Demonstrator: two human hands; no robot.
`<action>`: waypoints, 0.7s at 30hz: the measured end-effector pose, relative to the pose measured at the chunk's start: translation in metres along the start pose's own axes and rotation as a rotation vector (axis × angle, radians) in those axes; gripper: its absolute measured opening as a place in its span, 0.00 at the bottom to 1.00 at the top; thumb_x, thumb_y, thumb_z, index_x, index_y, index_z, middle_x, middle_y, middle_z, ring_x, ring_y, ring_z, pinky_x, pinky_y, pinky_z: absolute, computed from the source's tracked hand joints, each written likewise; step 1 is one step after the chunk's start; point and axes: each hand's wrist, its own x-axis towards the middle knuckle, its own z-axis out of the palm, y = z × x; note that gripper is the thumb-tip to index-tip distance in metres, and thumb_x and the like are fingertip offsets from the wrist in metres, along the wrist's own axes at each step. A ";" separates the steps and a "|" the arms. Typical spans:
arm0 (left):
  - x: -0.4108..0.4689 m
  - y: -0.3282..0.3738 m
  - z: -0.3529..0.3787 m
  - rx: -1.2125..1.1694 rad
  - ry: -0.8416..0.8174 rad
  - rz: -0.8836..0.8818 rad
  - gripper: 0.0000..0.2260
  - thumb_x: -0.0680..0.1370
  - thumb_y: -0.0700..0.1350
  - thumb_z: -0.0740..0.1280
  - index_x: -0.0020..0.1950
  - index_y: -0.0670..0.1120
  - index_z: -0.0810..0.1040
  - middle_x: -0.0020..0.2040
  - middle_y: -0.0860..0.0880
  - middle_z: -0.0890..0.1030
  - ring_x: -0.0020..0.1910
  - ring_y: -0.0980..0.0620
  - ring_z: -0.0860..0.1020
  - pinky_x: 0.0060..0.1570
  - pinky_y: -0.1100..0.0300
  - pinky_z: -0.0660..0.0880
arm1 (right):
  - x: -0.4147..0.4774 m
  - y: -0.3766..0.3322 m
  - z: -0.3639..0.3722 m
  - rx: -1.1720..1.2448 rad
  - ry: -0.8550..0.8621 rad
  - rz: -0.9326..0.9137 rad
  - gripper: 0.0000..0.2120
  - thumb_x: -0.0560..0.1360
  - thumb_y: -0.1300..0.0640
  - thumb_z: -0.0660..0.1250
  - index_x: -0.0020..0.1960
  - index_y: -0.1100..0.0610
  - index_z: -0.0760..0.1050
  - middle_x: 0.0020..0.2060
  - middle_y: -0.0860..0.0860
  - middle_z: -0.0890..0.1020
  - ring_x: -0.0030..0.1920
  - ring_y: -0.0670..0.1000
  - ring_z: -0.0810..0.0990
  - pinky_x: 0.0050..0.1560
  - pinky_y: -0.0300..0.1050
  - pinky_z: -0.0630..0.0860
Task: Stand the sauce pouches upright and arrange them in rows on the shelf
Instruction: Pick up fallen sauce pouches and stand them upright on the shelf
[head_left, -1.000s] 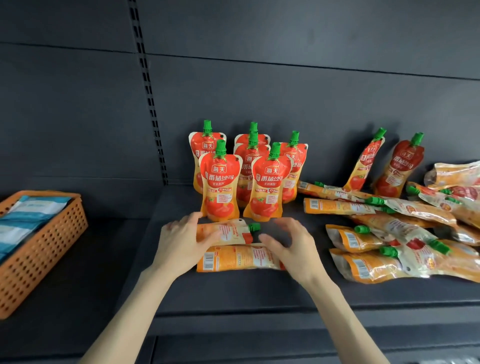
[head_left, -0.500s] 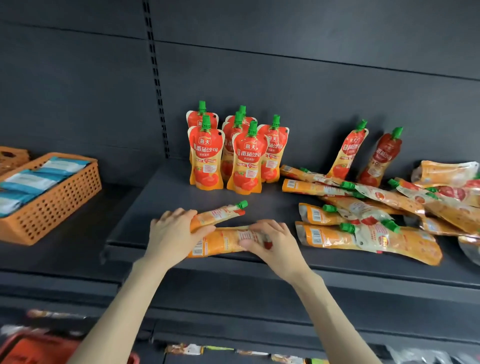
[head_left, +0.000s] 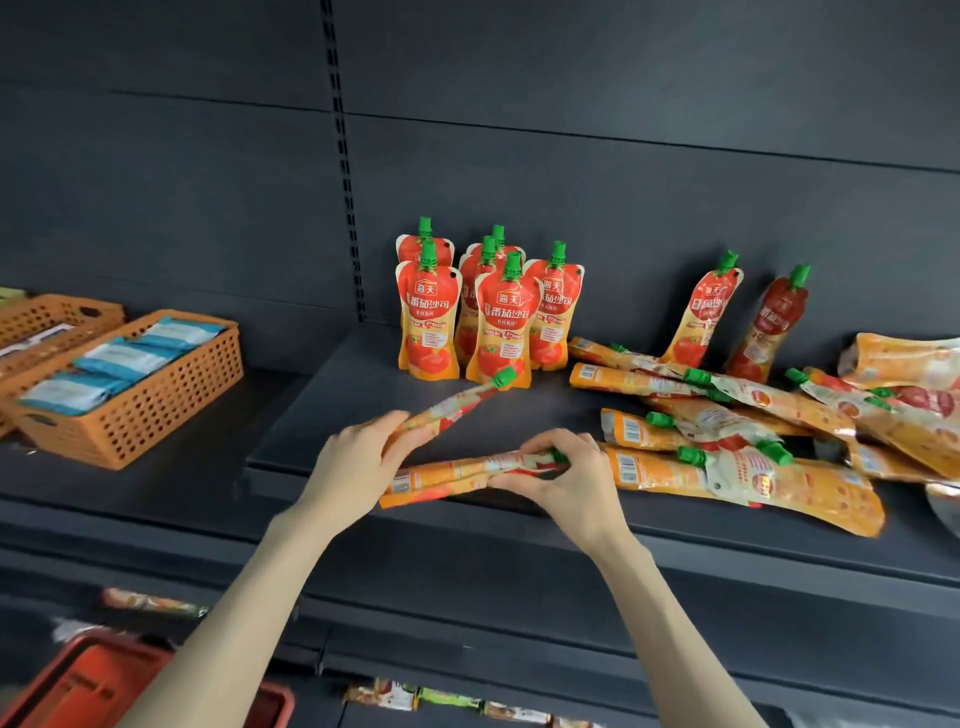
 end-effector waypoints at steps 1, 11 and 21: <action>0.004 0.003 -0.003 -0.099 -0.014 -0.022 0.16 0.80 0.54 0.56 0.59 0.46 0.74 0.48 0.49 0.81 0.46 0.48 0.79 0.44 0.55 0.73 | 0.003 -0.004 -0.003 0.018 0.030 -0.002 0.19 0.58 0.43 0.79 0.42 0.51 0.78 0.38 0.41 0.78 0.45 0.45 0.72 0.42 0.35 0.71; 0.038 0.015 0.004 -0.889 -0.012 -0.141 0.10 0.81 0.49 0.55 0.57 0.51 0.73 0.50 0.54 0.81 0.47 0.61 0.81 0.41 0.69 0.77 | 0.055 -0.035 -0.025 0.058 0.152 -0.024 0.13 0.65 0.55 0.78 0.44 0.57 0.77 0.45 0.48 0.67 0.50 0.48 0.72 0.41 0.33 0.72; 0.062 0.011 0.025 -0.971 -0.027 -0.121 0.10 0.76 0.44 0.67 0.56 0.54 0.75 0.50 0.57 0.82 0.48 0.63 0.81 0.40 0.71 0.76 | 0.104 -0.063 -0.026 -0.487 0.127 -0.369 0.12 0.69 0.54 0.74 0.51 0.55 0.81 0.54 0.53 0.71 0.47 0.54 0.76 0.41 0.51 0.78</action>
